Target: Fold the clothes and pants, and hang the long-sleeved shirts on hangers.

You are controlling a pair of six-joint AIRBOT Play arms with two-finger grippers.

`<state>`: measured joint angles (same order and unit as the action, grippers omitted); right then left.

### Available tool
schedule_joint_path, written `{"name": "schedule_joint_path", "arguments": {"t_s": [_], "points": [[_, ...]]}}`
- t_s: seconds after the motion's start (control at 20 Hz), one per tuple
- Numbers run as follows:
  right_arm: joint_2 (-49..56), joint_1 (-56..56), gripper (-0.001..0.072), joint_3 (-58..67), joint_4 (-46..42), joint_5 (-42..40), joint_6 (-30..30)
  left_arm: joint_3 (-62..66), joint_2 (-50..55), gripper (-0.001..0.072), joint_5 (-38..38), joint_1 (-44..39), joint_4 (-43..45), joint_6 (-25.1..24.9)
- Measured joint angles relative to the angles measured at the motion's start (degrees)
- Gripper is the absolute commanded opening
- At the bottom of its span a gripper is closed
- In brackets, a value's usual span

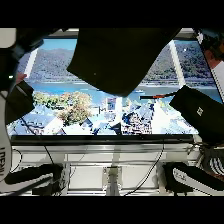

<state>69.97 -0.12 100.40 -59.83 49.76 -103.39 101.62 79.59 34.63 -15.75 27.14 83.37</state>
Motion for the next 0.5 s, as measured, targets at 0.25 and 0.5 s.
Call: {"name": "schedule_joint_path", "arguments": {"t_s": [0.25, 0.5], "points": [[6.05, 0.00, 0.0019, 0.68, 1.51, -6.25, -0.81, 0.35, 7.23, 0.0032, -4.52, -0.28, -4.00, -1.40], [14.82, -0.04, 0.0019, 9.77, 1.90, -10.91, 1.44, 0.42, 13.31, 0.0031, -9.20, -0.50, -7.10, -5.55]]}}
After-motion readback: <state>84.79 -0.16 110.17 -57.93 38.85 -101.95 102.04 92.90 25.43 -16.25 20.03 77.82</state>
